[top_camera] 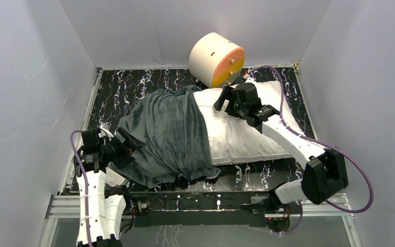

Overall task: Remove the pillowcase from the pillow
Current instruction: Remove the pillow from the pillowcase.

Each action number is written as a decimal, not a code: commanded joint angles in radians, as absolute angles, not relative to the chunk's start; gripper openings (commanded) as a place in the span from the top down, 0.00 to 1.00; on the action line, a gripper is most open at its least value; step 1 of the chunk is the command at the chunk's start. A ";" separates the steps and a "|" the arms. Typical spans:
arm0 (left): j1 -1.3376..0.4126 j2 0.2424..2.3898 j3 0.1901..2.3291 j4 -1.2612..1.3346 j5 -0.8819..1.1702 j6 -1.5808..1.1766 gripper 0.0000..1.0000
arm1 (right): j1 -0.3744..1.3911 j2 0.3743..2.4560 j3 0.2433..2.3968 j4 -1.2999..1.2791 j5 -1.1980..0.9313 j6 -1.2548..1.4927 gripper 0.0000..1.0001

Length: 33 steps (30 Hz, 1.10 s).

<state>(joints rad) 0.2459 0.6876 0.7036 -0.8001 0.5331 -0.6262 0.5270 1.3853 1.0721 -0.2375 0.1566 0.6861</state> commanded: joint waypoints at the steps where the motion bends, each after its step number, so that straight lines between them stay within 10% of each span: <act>1: 0.236 0.631 0.775 -1.012 0.396 -0.686 0.14 | 0.487 1.428 1.054 -0.422 0.263 0.663 0.03; 21: 0.236 0.556 0.571 -0.942 0.581 -0.974 0.33 | 0.487 1.378 1.001 -0.405 0.274 0.652 0.03; 24: 0.235 0.569 0.486 -0.786 0.623 -1.058 0.46 | 0.487 1.389 1.002 -0.393 0.266 0.651 0.03; 28: 0.181 0.610 0.441 -0.646 0.648 -1.078 0.98 | 0.485 1.406 1.008 -0.390 0.328 0.649 0.01; 33: 0.177 0.745 0.875 -0.907 0.107 -0.774 1.00 | 0.403 1.426 0.928 -0.415 0.411 0.645 0.08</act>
<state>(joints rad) 0.1783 0.6994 0.5304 -0.7261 0.5304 -0.9840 0.5098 1.3678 1.0344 -0.2066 0.2344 0.6979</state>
